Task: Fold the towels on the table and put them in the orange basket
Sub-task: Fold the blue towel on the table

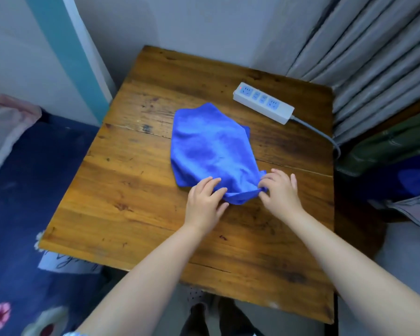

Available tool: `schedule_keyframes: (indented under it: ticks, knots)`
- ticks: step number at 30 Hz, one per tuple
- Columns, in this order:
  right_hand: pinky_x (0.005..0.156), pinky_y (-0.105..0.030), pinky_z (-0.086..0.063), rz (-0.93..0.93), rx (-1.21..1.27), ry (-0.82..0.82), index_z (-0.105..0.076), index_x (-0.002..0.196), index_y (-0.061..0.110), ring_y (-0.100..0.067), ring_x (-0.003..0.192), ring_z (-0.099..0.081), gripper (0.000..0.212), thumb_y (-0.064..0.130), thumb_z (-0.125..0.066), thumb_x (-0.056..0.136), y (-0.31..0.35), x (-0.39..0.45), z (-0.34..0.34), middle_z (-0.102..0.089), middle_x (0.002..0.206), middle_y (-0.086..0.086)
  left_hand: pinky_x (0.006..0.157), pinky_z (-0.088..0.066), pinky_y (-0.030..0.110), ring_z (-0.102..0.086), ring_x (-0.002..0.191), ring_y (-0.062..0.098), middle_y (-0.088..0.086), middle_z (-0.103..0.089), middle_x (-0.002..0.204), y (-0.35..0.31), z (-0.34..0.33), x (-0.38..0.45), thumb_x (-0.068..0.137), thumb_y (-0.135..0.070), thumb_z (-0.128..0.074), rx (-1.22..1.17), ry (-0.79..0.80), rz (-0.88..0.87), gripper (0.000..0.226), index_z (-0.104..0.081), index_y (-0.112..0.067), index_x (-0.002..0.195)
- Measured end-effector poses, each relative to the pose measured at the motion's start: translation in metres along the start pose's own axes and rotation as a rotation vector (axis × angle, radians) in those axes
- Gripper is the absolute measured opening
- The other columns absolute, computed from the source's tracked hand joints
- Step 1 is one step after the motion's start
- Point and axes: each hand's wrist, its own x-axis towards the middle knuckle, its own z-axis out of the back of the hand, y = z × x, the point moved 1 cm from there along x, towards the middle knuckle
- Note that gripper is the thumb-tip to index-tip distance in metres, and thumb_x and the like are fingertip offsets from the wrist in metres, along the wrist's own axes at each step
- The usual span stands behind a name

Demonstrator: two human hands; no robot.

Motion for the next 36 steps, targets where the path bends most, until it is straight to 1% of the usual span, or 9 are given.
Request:
schedule_keyframes:
  ticks: [4,7,13,16,19,23,28,32,36]
  knots:
    - [0.094,-0.053,-0.042,0.192,0.133,-0.121,-0.068,0.077,0.002,-0.032,0.086,-0.066,0.011,0.011,-0.061,0.075,-0.013,-0.019,0.015,-0.070,0.080,-0.014,0.076,-0.050,0.029,-0.049,0.098,0.019,0.009,-0.074,0.092,-0.008,-0.003,0.004,0.077,-0.025,-0.052,-0.118,-0.070,-0.020,0.026,-0.072,-0.014,0.065]
    - [0.065,-0.023,-0.045,0.215,0.210,-0.107,-0.067,0.076,0.002,-0.028,0.066,-0.064,0.016,0.013,-0.056,0.073,-0.014,-0.029,0.023,-0.068,0.071,-0.012,0.081,-0.039,0.030,-0.049,0.098,0.019,0.012,-0.073,0.091,-0.007,0.002,-0.001,0.080,-0.019,-0.053,-0.166,-0.124,-0.123,0.016,-0.064,-0.013,0.070]
    - [0.068,-0.005,-0.038,0.299,0.445,-0.129,-0.068,0.081,-0.002,-0.005,0.069,-0.048,0.020,0.015,-0.058,0.076,0.013,-0.043,0.025,-0.064,0.072,-0.005,0.078,-0.040,0.026,-0.049,0.090,0.015,0.010,-0.071,0.090,0.005,0.012,-0.011,0.077,-0.037,-0.056,-0.091,-0.106,-0.123,0.037,-0.072,-0.006,0.087]
    - [0.065,-0.001,-0.038,0.265,0.542,-0.105,-0.069,0.084,0.000,0.003,0.071,-0.048,0.034,0.029,-0.053,0.079,0.020,-0.055,0.030,-0.053,0.071,0.012,0.071,-0.044,0.030,-0.050,0.084,0.015,0.008,-0.070,0.083,0.005,0.007,-0.013,0.080,-0.030,-0.056,-0.149,-0.117,-0.098,0.023,-0.071,-0.013,0.079]
    - [0.064,-0.001,-0.039,0.194,0.576,-0.102,-0.069,0.090,-0.001,0.013,0.076,-0.053,0.015,0.010,-0.060,0.083,0.014,-0.063,0.030,-0.051,0.073,0.020,0.071,-0.045,0.031,-0.052,0.085,0.016,0.007,-0.070,0.085,0.005,0.006,-0.014,0.080,-0.030,-0.057,-0.225,-0.111,-0.088,0.012,-0.060,-0.019,0.084]
    - [0.062,-0.002,-0.041,0.146,0.623,-0.075,-0.070,0.093,0.001,0.011,0.076,-0.055,0.013,-0.001,-0.061,0.084,0.014,-0.070,0.030,-0.054,0.073,0.017,0.072,-0.050,0.028,-0.053,0.085,0.015,0.007,-0.070,0.085,0.001,0.009,-0.016,0.076,-0.038,-0.060,-0.208,-0.091,-0.159,0.025,-0.056,-0.019,0.092]
    - [0.062,-0.007,-0.043,0.086,0.667,-0.058,-0.071,0.090,0.004,0.000,0.074,-0.055,0.013,-0.001,-0.061,0.083,0.015,-0.076,0.032,-0.058,0.073,0.011,0.069,-0.043,0.026,-0.049,0.080,0.015,0.011,-0.069,0.077,-0.014,0.007,-0.011,0.080,-0.024,-0.053,-0.259,-0.086,-0.062,0.024,-0.069,-0.005,0.079]
    - [0.058,-0.008,-0.034,0.106,0.435,-0.022,-0.068,0.093,0.007,-0.005,0.056,-0.043,0.014,0.000,-0.059,0.084,0.005,-0.072,0.029,-0.040,0.062,0.012,0.069,-0.033,0.027,-0.051,0.075,0.020,0.018,-0.065,0.073,-0.014,0.029,-0.015,0.081,-0.029,-0.034,-0.322,0.049,0.030,0.043,-0.062,0.004,0.082]
    - [0.067,-0.011,-0.031,0.175,0.284,0.086,-0.063,0.109,0.004,-0.015,0.073,-0.047,0.024,0.006,-0.058,0.085,0.009,-0.067,0.006,-0.039,0.077,0.012,0.060,-0.023,0.022,-0.048,0.070,0.018,0.015,-0.061,0.072,-0.002,0.063,-0.028,0.076,-0.047,-0.021,-0.316,0.188,-0.019,0.064,-0.058,0.004,0.091]
